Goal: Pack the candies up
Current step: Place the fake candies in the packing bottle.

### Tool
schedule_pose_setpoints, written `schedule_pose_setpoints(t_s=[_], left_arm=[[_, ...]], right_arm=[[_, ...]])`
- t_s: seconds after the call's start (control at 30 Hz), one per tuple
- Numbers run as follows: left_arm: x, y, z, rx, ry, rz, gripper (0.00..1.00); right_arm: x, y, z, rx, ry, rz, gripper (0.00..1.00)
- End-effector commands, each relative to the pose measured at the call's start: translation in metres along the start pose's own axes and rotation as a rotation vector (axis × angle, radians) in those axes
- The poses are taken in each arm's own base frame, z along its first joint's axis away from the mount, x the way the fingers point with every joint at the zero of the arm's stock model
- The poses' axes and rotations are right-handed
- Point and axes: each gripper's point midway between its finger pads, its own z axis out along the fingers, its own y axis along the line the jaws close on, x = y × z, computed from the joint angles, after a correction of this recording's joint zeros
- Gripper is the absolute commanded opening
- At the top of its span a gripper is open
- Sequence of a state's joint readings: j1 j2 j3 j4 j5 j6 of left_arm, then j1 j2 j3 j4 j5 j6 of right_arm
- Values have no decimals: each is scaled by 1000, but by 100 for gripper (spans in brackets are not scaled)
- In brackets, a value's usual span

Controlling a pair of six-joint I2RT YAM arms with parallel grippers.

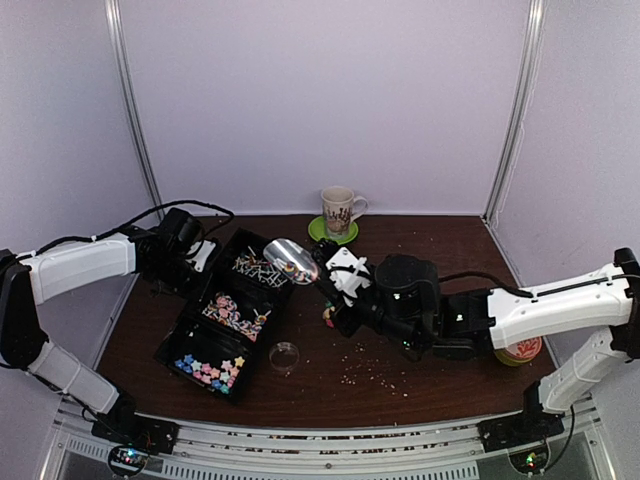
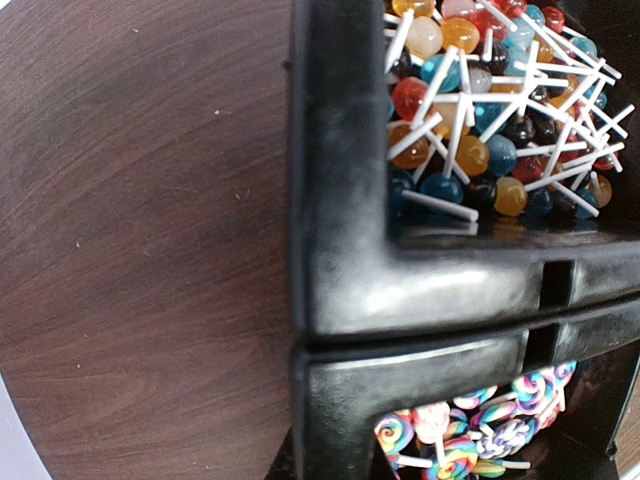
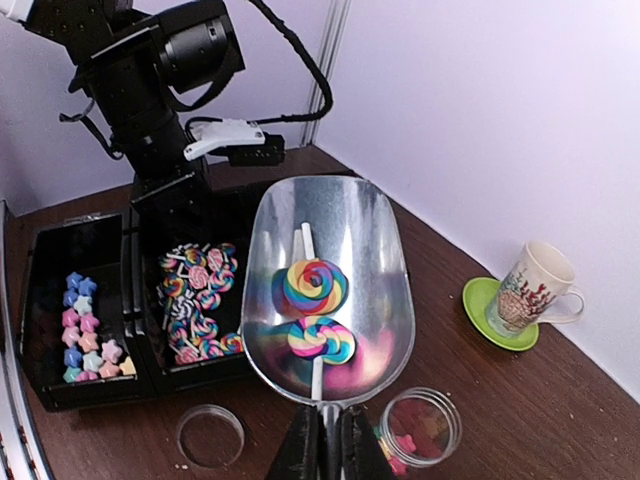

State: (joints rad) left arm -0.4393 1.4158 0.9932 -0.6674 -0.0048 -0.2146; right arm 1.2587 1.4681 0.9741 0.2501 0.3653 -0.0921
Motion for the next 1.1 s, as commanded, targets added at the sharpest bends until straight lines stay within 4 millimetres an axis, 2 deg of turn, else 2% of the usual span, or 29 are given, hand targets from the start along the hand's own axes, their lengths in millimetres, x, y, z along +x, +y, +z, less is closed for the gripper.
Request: schedule_pose_setpoints(t_s=[0.0, 0.27, 0.53, 0.77, 1.07], left_arm=[[-45, -8, -22, 46, -150, -28, 0], [-45, -8, -23, 45, -152, -27, 0], [-45, -9, -22, 51, -150, -28, 0], [-45, -9, -22, 54, -150, -27, 0], [-46, -9, -23, 55, -153, -26, 0]], right_arm=[[29, -33, -20, 97, 147, -78, 0], [49, -67, -50, 140, 282, -90, 0], [69, -90, -64, 175, 406, -95, 0], [73, -94, -65, 172, 497, -117, 0], [72, -88, -59, 133, 566, -150, 0]])
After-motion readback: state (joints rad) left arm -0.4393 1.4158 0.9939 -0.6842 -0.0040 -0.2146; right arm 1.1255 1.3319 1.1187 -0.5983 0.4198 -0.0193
